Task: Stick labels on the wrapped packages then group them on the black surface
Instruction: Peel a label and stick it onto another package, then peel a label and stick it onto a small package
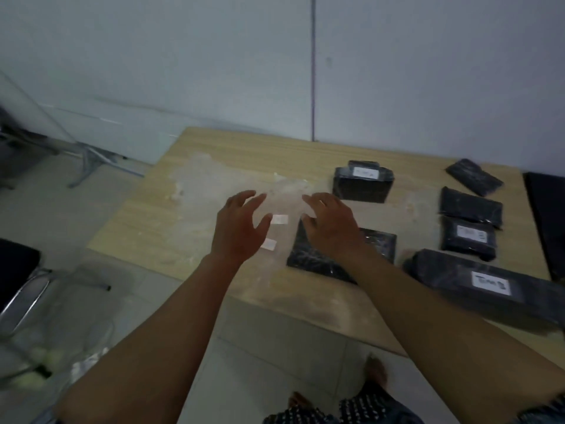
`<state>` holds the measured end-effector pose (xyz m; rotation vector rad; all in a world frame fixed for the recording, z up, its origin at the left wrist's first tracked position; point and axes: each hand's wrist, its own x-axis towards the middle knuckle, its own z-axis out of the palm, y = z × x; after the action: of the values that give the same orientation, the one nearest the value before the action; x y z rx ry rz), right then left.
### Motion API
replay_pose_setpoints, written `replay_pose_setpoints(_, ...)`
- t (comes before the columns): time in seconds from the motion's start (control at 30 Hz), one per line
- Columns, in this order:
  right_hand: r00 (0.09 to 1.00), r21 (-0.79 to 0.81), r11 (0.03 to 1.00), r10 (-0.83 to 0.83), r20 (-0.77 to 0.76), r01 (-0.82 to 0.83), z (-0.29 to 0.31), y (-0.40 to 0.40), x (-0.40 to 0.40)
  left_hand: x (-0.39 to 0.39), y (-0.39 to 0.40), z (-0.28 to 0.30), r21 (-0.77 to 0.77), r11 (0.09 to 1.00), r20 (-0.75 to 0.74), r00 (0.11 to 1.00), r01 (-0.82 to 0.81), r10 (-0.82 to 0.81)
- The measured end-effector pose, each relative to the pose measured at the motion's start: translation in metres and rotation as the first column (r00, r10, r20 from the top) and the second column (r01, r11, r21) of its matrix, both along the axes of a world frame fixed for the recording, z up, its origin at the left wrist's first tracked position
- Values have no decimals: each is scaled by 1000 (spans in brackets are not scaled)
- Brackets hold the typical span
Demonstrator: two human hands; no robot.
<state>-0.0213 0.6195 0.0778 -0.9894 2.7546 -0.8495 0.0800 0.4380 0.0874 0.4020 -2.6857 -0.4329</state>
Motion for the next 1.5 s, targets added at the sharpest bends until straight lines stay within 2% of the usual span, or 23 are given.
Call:
replay_pose_setpoints(0.27,992,42,992,119,30,-120,-8,-90,24,40,-83,-10,33,996,5,996,-84,84)
replay_pose_setpoints(0.47,984,108,980,157,82,-165,-35,-143,9,34,-133,-36,38,994,83,991,-106,102)
replay_pose_setpoints(0.67,967,142,972,159,197,-188,-65,-177,-6,13,-168,-64,74,995,190,980,-73,58)
replay_pose_setpoints(1.03,952,235,962,64,298,-138,-120,-221,4,-10,-208,-125,188,980,392,909,71,-141)
replay_pose_setpoints(1.17,945,252,966,-24,328,-63,-126,-235,9,-24,-229,-143,192,961,389,883,201,-263)
replay_pose_setpoints(1.3,948,263,964,-120,295,40,-136,-248,16,-34,-246,-155,165,926,385,842,339,-377)
replay_pose_setpoints(1.5,964,310,946,-163,210,93,-144,-255,25,-42,-264,-163,193,882,355,807,430,-471)
